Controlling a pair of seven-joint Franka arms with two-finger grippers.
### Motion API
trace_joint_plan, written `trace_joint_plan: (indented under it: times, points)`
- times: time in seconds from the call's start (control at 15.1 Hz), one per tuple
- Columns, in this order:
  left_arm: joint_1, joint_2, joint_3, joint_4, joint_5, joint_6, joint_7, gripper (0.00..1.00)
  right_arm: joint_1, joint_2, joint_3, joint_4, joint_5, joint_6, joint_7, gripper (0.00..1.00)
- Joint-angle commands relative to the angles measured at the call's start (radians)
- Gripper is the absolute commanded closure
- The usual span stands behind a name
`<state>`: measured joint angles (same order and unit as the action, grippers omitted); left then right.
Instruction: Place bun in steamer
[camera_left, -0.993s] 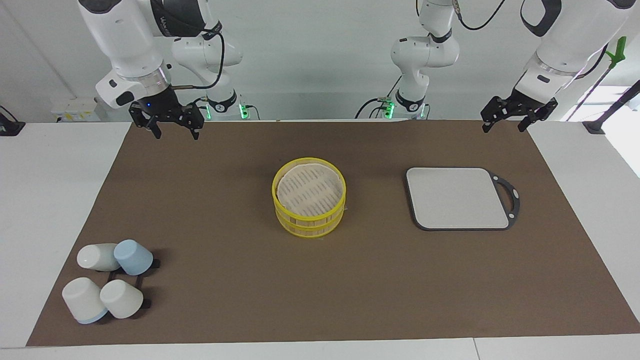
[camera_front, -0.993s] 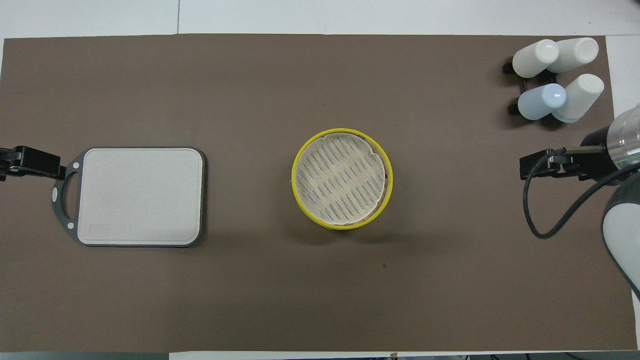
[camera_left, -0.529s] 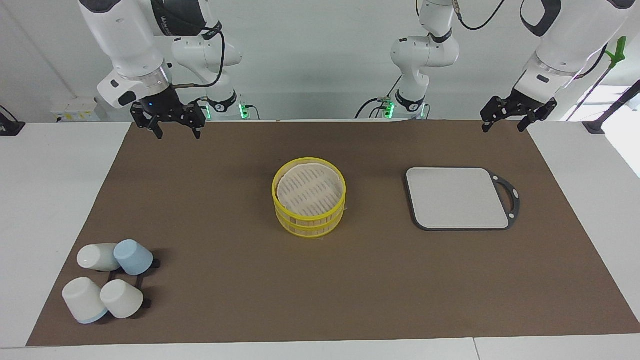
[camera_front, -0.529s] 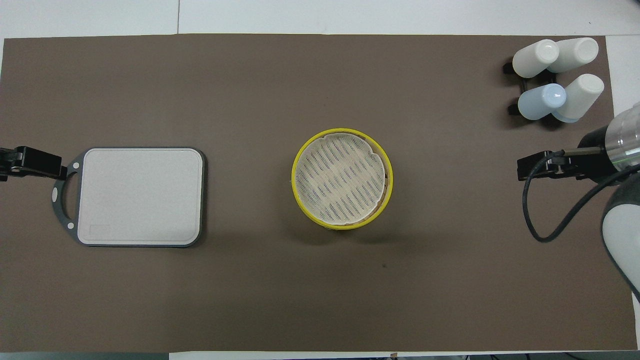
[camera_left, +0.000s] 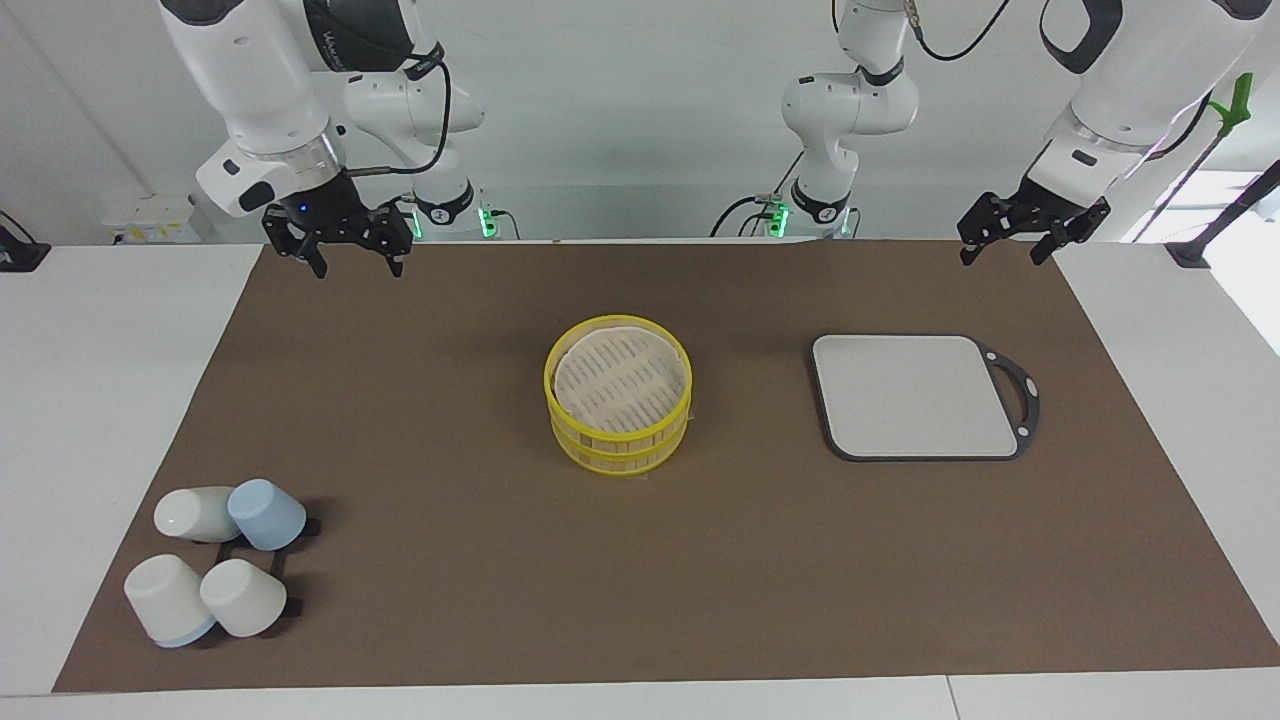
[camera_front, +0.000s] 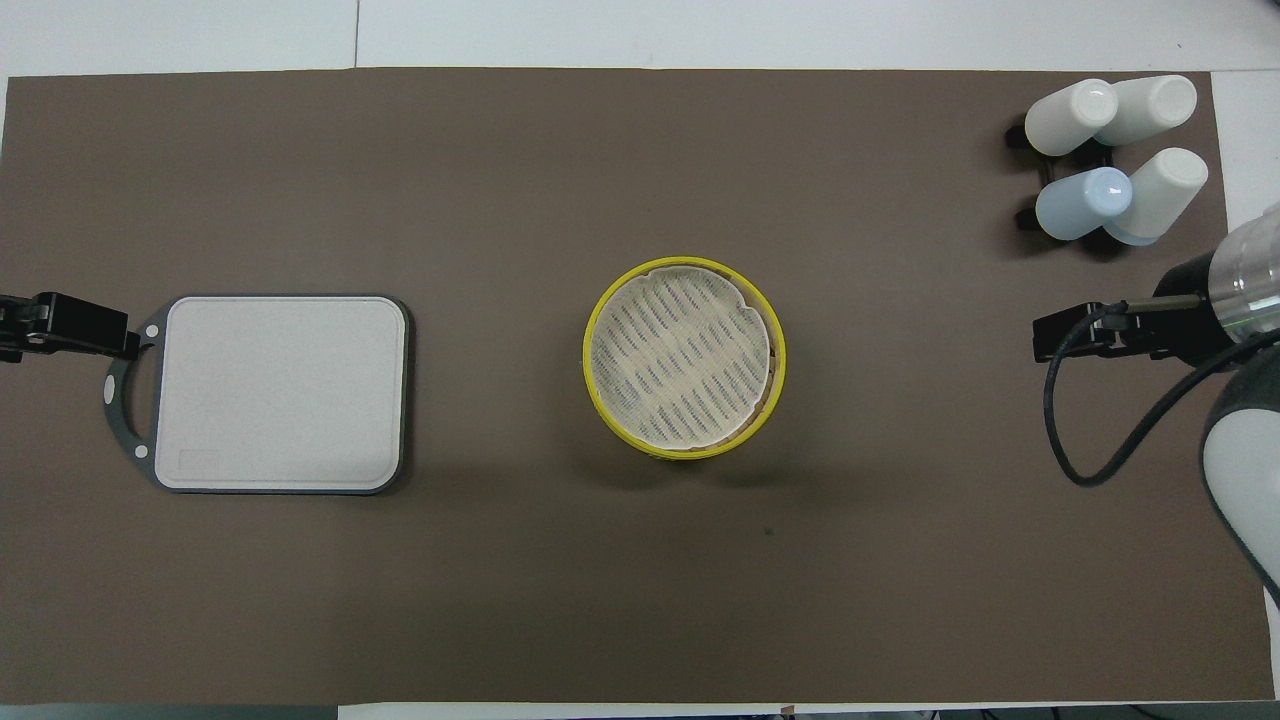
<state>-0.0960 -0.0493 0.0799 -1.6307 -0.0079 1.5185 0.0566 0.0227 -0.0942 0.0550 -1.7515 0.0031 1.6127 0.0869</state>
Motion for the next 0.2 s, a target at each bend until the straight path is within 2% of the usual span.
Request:
trace_joint_plan:
  times: [0.0,0.13]
  points:
    - [0.013,-0.032,-0.008,-0.04,-0.017,0.028,0.014,0.0,-0.017,-0.005,0.009,0.003,0.018,-0.005,-0.033,0.0]
    - [0.012,-0.032,-0.008,-0.04,-0.017,0.028,0.014,0.0,-0.017,-0.005,0.009,0.003,0.018,-0.005,-0.032,0.0]
